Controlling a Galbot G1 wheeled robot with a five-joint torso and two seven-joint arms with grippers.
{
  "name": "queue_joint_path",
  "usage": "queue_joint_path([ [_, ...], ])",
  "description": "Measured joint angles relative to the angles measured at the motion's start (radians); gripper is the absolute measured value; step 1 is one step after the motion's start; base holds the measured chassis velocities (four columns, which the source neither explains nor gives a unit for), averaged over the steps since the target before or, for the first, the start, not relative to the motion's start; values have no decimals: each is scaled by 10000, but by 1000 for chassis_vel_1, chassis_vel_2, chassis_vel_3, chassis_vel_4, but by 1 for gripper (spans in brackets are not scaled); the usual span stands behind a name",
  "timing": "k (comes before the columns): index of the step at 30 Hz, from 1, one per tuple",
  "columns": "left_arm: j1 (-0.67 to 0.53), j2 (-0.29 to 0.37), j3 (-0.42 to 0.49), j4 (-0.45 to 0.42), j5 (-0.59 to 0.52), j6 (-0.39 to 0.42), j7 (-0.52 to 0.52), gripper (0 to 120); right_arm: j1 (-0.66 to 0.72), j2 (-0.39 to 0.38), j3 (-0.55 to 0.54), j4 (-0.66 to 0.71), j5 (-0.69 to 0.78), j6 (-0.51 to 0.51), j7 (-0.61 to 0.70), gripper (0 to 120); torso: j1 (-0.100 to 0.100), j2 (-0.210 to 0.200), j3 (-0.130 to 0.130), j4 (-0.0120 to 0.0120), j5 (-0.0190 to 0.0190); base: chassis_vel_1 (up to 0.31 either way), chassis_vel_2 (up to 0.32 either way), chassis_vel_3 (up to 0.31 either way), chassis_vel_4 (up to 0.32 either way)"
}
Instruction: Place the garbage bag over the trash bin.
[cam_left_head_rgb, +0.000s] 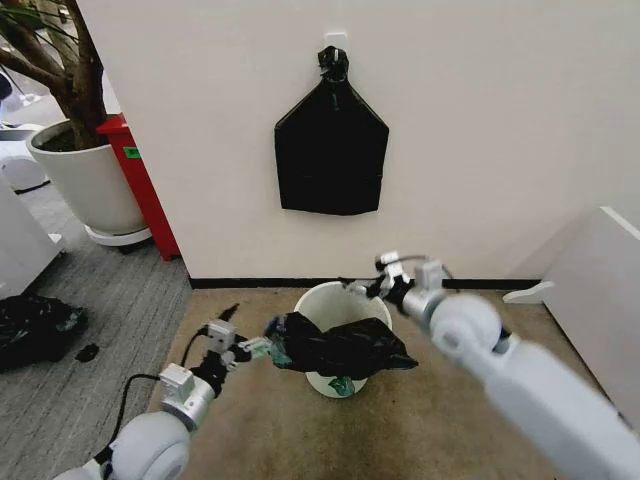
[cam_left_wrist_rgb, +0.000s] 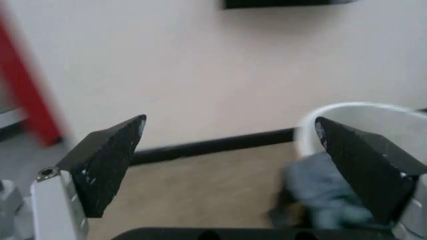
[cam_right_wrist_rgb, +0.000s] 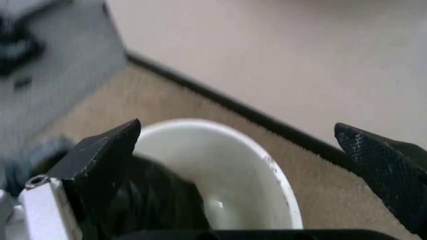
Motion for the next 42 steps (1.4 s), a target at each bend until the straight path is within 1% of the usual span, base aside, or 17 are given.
queue_joint_path([
  [2,920,-332,-864,-477,-29,594,-238,100,1111,-143,-912,-730,-112,-78,-826,100,0,0,0,0,-3,0,0,0,0],
  [4,1116,-429,-1049,-571,-22,682,-249,100,1440,-140,-1189,-952,-178,-85,-997,100,0,0,0,1,0,0,0,0,0],
  [5,1629,-749,-1513,-793,62,880,-262,100,2228,-90,-1856,-1486,-346,-92,-1443,100,0,0,1,3,3,0,0,0,0],
  [7,2083,-1146,-1893,-1026,244,974,-253,100,3203,72,-2674,-2233,-765,-90,-2335,100,0,0,0,6,-6,0,0,0,0],
  [8,2254,-1356,-2037,-1141,326,1010,-234,100,3715,148,-3205,-2637,-1035,-90,-2870,100,0,0,1,5,-3,0,0,0,0],
  [9,2254,-1356,-2037,-1141,326,1010,-234,100,3715,148,-3205,-2637,-1035,-90,-2870,100,0,0,1,5,-3,0,0,0,0],
  [11,2523,-1798,-2243,-1364,504,1068,-182,100,4608,211,-4348,-3262,-1405,-90,-3729,100,1,0,1,5,-2,0,0,0,0],
  [12,2675,-2091,-2336,-1488,656,1092,-132,100,5297,278,-5261,-3637,-1513,-88,-4128,100,0,0,1,1,-2,0,0,0,0],
  [13,2721,-2196,-2370,-1523,724,1092,-108,100,5494,304,-5508,-3727,-1524,-88,-4200,100,0,0,1,1,-1,0,0,0,0],
  [14,2806,-2428,-2442,-1587,868,1076,-57,100,6065,384,-6234,-4003,-1570,-80,-4459,100,0,0,1,2,0,0,0,0,0],
  [16,2852,-2574,-2482,-1623,961,1050,-22,100,6326,437,-6555,-4150,-1627,-79,-4644,100,0,0,1,1,-2,0,0,0,0],
  [18,2971,-2997,-2617,-1728,1244,949,117,100,7106,867,-7619,-4922,-1993,-69,-5272,100,0,0,0,0,-4,0,0,0,0],
  [21,3078,-3444,-2754,-1888,1420,919,278,100,7457,1563,-8272,-5954,-2415,-53,-5818,100,0,0,1,0,-5,0,0,0,0],
  [22,3078,-3444,-2754,-1888,1420,919,278,100,7457,1563,-8272,-5954,-2415,-53,-5818,100,0,0,1,0,-5,0,0,0,0],
  [27,3229,-4082,-2967,-2082,1582,922,463,100,7404,2527,-8692,-7399,-2548,-37,-6207,100,0,-1,1,4,-4,0,0,0,0],
  [32,3171,-4209,-3112,-2145,1595,920,540,100,7394,2889,-8910,-8266,-2471,-33,-6541,100,0,0,0,-3,-3,0,0,0,0],
  [42,2704,-4241,-2933,-1979,1579,881,713,100,7499,3697,-9530,-9847,-1999,-21,-7171,100,0,0,1,4,-4,0,0,0,0],
])
